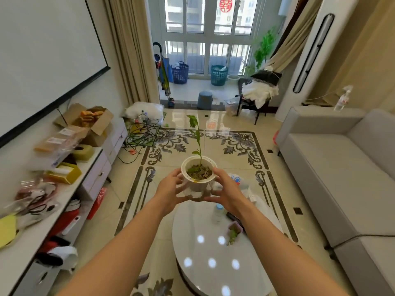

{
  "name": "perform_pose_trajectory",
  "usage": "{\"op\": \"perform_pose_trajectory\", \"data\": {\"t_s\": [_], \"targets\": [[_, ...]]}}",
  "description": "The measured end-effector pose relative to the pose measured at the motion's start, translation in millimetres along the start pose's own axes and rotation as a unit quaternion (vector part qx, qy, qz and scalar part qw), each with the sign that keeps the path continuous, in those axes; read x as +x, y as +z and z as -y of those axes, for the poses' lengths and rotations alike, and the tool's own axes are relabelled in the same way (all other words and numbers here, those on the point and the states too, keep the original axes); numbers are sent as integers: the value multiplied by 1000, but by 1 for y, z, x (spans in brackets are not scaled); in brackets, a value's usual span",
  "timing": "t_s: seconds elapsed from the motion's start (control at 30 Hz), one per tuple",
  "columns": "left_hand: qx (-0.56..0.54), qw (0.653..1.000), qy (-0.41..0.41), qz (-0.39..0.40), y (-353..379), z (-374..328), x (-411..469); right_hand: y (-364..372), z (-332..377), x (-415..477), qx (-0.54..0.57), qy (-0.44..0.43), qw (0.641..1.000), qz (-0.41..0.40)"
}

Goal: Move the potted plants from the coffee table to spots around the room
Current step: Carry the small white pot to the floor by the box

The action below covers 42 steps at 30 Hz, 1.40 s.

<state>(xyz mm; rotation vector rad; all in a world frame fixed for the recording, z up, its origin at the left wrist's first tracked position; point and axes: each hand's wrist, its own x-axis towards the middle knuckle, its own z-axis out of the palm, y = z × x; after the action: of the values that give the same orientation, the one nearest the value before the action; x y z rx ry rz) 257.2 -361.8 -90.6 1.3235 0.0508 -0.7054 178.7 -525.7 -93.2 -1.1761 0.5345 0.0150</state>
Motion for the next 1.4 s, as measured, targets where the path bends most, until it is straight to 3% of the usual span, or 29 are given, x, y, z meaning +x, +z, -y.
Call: {"op": "perform_pose_trajectory", "data": {"t_s": [0.1, 0.43, 0.63, 0.93, 1.2, 1.4], "targets": [[-46, 998, -43, -2, -33, -26, 30, 35, 7, 31, -12, -4, 1000, -1], [12, 998, -49, 37, -150, -135, 148, 163, 46, 156, -29, 1, 1000, -9], [42, 996, -65, 40, -180, -180, 220, 196, 68, 226, -26, 9, 999, -17], [52, 997, -55, 4, -191, -265, 393, 221, 140, 410, -39, 7, 999, -6], [73, 997, -35, 19, -148, -367, 578, 204, 252, 586, -5, -10, 1000, -28], [67, 996, -55, 36, -102, -400, 693, 164, 301, 682, 0, -12, 999, -50]]}}
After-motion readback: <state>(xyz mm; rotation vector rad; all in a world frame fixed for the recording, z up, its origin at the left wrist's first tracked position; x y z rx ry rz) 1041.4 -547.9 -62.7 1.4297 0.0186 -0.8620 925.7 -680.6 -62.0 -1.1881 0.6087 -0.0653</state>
